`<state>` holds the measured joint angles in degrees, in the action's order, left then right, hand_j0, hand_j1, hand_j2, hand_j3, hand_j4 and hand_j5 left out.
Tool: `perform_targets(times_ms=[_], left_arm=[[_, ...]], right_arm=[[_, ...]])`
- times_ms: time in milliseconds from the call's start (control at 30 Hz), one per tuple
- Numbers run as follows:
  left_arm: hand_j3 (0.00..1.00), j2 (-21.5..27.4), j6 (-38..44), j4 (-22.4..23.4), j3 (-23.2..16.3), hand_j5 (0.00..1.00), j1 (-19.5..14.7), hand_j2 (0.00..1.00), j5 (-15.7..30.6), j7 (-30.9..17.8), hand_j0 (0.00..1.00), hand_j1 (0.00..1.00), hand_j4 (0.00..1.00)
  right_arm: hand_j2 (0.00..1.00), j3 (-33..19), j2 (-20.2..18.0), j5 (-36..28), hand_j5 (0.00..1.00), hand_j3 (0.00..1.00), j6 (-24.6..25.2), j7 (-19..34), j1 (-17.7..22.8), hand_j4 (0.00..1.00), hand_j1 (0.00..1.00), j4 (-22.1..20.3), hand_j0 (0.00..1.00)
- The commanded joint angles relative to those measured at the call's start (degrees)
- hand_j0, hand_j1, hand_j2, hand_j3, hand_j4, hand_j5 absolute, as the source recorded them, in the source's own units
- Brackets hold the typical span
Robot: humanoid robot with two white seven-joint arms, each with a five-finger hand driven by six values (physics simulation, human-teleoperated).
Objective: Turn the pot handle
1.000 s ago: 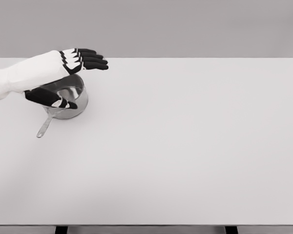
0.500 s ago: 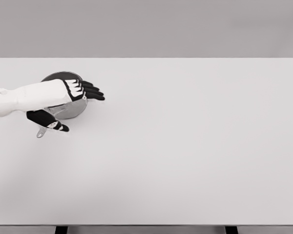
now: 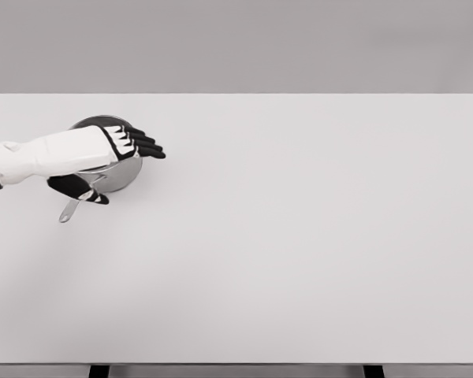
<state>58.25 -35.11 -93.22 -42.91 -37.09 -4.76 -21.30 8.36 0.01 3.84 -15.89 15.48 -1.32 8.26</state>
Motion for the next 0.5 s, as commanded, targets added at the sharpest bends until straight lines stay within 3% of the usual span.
perform_targets(times_ms=[0, 467], left_arm=[[1.0, -0.6, 0.1, 0.9, 0.2, 1.0, 0.0, 1.0, -1.3, 0.0, 1.0, 1.0, 1.0], [1.0, -0.7, 0.1, 2.2, 0.6, 1.0, 0.9, 1.0, -7.2, 0.0, 1.0, 1.0, 1.0]], right_arm=[[1.0, 0.0, 0.0, 0.0, 1.0, 1.0, 0.0, 0.1, 0.0, 1.0, 1.0, 0.0, 1.0], [1.0, 0.0, 0.0, 0.0, 1.0, 1.0, 0.0, 0.0, 0.0, 1.0, 1.0, 0.0, 1.0]])
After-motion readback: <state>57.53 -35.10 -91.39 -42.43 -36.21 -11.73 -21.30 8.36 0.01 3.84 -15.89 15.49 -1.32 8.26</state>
